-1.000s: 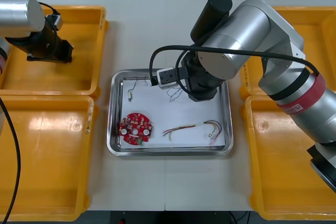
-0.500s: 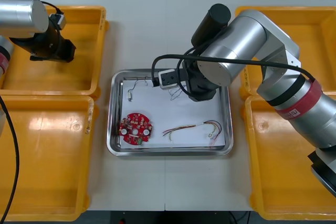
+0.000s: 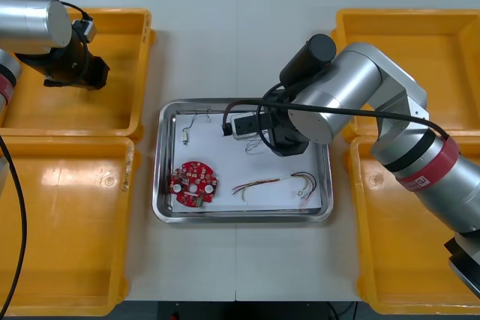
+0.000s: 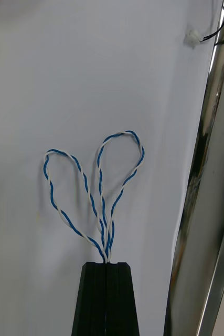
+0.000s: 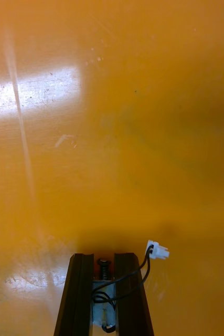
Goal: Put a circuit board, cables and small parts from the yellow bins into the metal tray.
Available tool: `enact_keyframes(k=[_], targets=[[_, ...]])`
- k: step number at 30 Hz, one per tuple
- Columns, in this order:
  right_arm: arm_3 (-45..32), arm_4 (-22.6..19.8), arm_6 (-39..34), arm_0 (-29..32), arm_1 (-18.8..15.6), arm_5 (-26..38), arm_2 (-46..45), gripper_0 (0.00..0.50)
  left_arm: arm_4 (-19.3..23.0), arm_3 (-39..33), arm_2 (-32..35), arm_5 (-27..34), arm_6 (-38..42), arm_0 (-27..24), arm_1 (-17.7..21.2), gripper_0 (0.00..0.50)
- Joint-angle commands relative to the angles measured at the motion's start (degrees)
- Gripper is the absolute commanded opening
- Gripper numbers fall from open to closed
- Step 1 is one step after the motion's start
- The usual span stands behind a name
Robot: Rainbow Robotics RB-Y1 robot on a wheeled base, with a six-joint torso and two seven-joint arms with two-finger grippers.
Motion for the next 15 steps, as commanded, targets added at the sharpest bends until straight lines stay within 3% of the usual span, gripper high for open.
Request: enact_keyframes(k=[1,9,15], targets=[[-0.6,1.8,1.1,0.5,-0.4,-2.2,2.7,0.000,0.6,0.0,-0.7,-0.2,-5.2,-2.8,0.7,0.000],[-0.5,2.4,1.3,0.9,-0.4,-3.0,2.7,0.000,0.3,-1.5,-0.1,2.2,-5.2,-2.9,0.7,0.000],[-0.6,2.7,1.4,1.3,-0.5,-3.2,2.7,0.000,-0.6,-5.4,2.8,8.4,-5.1,-2.8,0.9,0.000]])
